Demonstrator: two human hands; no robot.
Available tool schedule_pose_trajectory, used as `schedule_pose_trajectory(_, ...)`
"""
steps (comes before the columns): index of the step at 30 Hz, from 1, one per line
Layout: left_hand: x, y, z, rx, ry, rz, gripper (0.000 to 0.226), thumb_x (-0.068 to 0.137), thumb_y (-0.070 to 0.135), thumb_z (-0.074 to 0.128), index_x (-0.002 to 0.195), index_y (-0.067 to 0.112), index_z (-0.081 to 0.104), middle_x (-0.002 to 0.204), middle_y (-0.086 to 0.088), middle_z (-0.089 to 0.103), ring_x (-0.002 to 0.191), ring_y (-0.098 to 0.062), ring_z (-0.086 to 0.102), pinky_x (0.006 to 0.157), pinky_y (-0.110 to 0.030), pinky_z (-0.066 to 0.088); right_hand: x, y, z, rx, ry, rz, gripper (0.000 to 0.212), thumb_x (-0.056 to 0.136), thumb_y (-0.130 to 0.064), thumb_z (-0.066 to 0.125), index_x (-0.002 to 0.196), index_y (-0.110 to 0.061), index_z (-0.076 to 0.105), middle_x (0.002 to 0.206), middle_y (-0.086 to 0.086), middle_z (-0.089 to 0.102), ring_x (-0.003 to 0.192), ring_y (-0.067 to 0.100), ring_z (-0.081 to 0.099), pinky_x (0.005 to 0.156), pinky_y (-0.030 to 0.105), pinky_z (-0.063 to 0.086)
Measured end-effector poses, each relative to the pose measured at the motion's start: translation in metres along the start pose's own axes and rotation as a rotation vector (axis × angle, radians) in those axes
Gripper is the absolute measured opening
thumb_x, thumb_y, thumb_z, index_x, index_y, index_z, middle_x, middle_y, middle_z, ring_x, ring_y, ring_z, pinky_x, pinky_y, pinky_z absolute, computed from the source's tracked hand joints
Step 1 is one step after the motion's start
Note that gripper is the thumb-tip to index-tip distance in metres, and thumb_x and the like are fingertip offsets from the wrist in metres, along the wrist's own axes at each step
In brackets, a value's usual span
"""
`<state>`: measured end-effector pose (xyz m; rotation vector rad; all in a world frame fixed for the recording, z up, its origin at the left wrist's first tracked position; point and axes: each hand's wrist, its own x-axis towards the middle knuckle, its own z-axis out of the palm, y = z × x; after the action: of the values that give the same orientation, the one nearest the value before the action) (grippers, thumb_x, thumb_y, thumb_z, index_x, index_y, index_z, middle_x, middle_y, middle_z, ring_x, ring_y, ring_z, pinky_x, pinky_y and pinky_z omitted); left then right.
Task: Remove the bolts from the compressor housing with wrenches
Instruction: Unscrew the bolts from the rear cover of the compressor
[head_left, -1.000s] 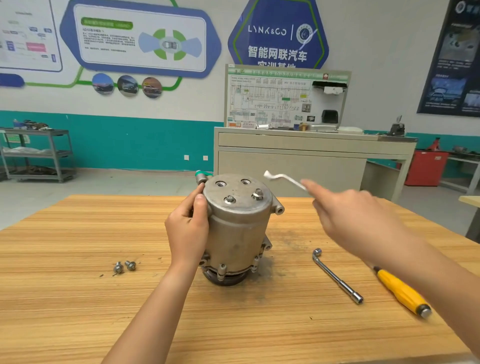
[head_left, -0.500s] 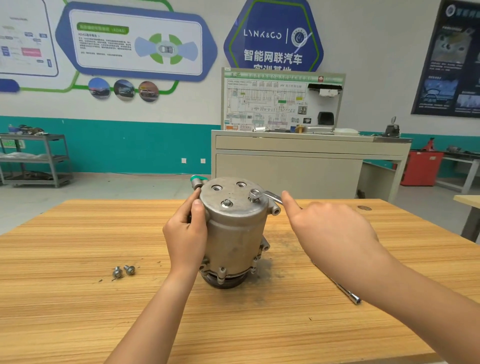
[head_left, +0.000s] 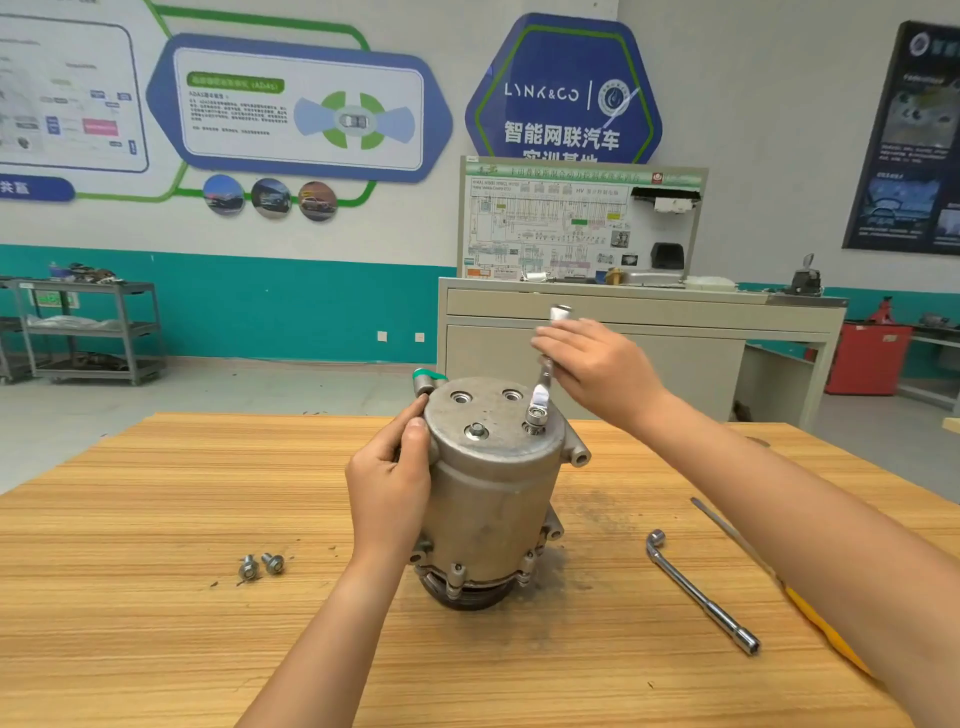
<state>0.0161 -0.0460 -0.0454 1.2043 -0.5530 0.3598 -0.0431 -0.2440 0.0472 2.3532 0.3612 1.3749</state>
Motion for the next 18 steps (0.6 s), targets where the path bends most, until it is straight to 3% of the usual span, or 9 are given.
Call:
schedule_pose_trajectory(5,-0.001,0.002,-0.006,-0.012,0.032,-0.015,0.033,0.094,0.003,0.043,0.113,0.018,0.065,0.1,0.021,0.064,0.091,0.02,0.056,0.071,0.0,0.04,0.034,-0.022,0.014,0.112,0.016,-0.087,0.018,0.071,0.003,0.071,0.088,0.004,0.071,0.09,0.016,0.071,0.083,0.032,0.068,0.067,0.044,0.057)
schedule_pose_trajectory(7,-0.001,0.001,-0.009,-0.018,0.037,-0.025,0.034,0.094,0.003,0.042,0.113,0.02,0.065,0.103,0.02,0.064,0.095,0.019,0.056,0.074,0.0,0.041,0.028,-0.02,0.004,0.156,0.085,0.118,0.013,0.078,0.003,0.065,0.09,0.008,0.068,0.086,0.019,0.07,0.08,0.035,0.068,0.066,0.041,0.056)
schedule_pose_trajectory(9,-0.002,0.001,-0.01,-0.019,0.044,-0.027,0.034,0.094,0.004,0.042,0.114,0.02,0.065,0.104,0.021,0.064,0.097,0.019,0.055,0.076,-0.001,0.042,0.017,-0.016,-0.013,0.252,0.146,0.456,0.016,0.092,-0.004,0.052,0.099,0.006,0.062,0.08,0.02,0.066,0.075,0.036,0.064,0.063,0.036,0.049)
schedule_pose_trajectory(10,-0.003,0.001,-0.01,-0.018,0.047,-0.025,0.034,0.094,0.005,0.042,0.114,0.02,0.065,0.103,0.023,0.063,0.097,0.019,0.055,0.075,-0.001,0.042,0.011,-0.016,-0.024,0.324,0.106,0.575,0.022,0.096,-0.009,0.044,0.109,0.002,0.057,0.077,0.019,0.064,0.073,0.036,0.061,0.064,0.039,0.046)
schedule_pose_trajectory(12,-0.006,0.001,-0.008,-0.015,0.051,-0.015,0.033,0.094,0.006,0.043,0.114,0.021,0.064,0.101,0.025,0.063,0.094,0.02,0.055,0.072,-0.001,0.042,-0.002,-0.022,-0.047,0.364,-0.015,0.625,0.032,0.098,-0.014,0.037,0.128,-0.009,0.047,0.065,0.012,0.056,0.062,0.034,0.055,0.058,0.039,0.041)
schedule_pose_trajectory(14,-0.008,0.001,-0.006,-0.012,0.061,-0.006,0.032,0.094,0.006,0.044,0.115,0.019,0.065,0.101,0.025,0.063,0.093,0.02,0.056,0.071,-0.001,0.041,-0.016,-0.034,-0.071,0.223,-0.222,0.568,0.041,0.098,-0.02,0.036,0.139,-0.025,0.036,0.057,0.003,0.048,0.057,0.03,0.05,0.053,0.033,0.037)
schedule_pose_trajectory(18,-0.01,-0.001,-0.006,-0.005,0.08,0.006,0.031,0.095,0.007,0.045,0.117,0.014,0.065,0.1,0.024,0.063,0.085,0.021,0.056,0.067,0.0,0.041,-0.034,-0.058,-0.102,-0.104,-0.54,0.451,0.047,0.098,-0.024,0.031,0.139,-0.043,0.018,0.065,-0.004,0.043,0.066,0.023,0.048,0.047,0.028,0.038)
